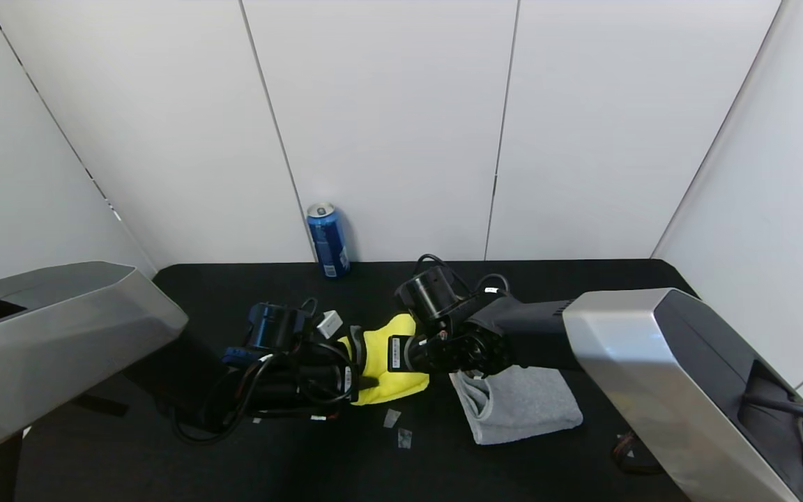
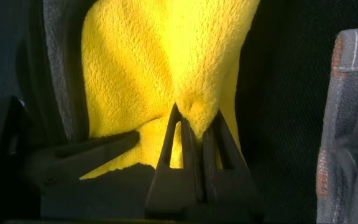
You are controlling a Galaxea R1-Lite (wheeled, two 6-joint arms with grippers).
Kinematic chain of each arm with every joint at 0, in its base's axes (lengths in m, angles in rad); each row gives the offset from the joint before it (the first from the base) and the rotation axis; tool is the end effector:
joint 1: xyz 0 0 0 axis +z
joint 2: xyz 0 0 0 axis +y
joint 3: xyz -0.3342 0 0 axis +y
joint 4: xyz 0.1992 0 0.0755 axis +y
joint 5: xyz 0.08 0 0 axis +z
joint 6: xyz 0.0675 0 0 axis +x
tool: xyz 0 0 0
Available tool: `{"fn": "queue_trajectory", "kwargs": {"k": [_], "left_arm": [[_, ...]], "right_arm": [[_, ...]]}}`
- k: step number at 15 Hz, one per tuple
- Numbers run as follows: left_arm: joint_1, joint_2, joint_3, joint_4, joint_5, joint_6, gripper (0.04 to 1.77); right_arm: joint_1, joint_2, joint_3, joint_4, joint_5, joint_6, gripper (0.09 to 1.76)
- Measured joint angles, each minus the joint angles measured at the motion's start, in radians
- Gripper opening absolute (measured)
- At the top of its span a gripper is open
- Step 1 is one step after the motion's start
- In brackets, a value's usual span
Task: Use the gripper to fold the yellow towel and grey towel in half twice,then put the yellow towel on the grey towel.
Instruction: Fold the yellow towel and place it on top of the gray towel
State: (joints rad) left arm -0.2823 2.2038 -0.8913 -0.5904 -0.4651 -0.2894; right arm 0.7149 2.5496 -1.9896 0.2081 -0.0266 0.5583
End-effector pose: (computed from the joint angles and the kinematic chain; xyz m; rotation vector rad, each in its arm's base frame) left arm 0.4016 -0.1480 0.0034 -0.3309 0.8348 -0.6035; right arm 0.4484 0.3869 0.0422 0.2295 0.8804 0.4267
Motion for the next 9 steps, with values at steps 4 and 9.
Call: {"fn": "queue_trajectory", "kwargs": {"k": [4, 9], "left_arm": [[0.0, -0.013, 0.008, 0.001, 0.0, -0.001, 0.2], [-0.009, -0.051, 0.013, 0.013, 0.071, -0.003, 0.2]], "right_arm": [[-0.001, -0.008, 0.0, 0.006, 0.0, 0.001, 0.14], [-0.003, -0.045, 0.007, 0.026, -0.004, 0.001, 0.14]]}}
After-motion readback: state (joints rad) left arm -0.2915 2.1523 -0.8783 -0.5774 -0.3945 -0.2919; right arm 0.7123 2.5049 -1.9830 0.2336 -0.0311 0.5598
